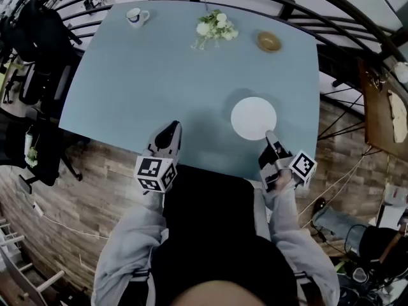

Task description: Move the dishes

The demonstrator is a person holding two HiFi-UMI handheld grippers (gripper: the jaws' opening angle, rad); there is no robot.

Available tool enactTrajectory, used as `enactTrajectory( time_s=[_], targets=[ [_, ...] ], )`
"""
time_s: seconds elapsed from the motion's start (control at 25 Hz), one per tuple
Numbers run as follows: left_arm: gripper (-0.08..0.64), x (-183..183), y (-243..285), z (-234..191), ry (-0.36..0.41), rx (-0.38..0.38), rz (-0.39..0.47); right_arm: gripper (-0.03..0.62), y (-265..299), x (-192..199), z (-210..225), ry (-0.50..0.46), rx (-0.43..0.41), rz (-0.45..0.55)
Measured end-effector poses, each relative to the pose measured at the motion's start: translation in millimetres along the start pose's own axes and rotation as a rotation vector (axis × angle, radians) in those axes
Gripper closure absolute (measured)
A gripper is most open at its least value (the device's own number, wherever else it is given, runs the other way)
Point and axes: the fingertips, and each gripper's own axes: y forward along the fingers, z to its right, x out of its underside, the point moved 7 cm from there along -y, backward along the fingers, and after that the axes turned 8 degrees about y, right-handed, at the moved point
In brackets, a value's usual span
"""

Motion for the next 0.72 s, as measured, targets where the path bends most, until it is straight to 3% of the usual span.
enactTrajectory(
  time_s=[0.4, 0.72],
  targets=[
    [0.529, -2.3, -15.8, -72.0, -0.026, -0.097, -0.023, 0.574, 86.4, 46.4, -27.0, 0.031, -0.021, -0.112],
    [0.529, -11.0, -7.3, -143.4, -0.032, -0.104, -0.042, 0.574, 174.1, 88.3, -55.6, -0.009, -0.024, -0.193]
  ],
)
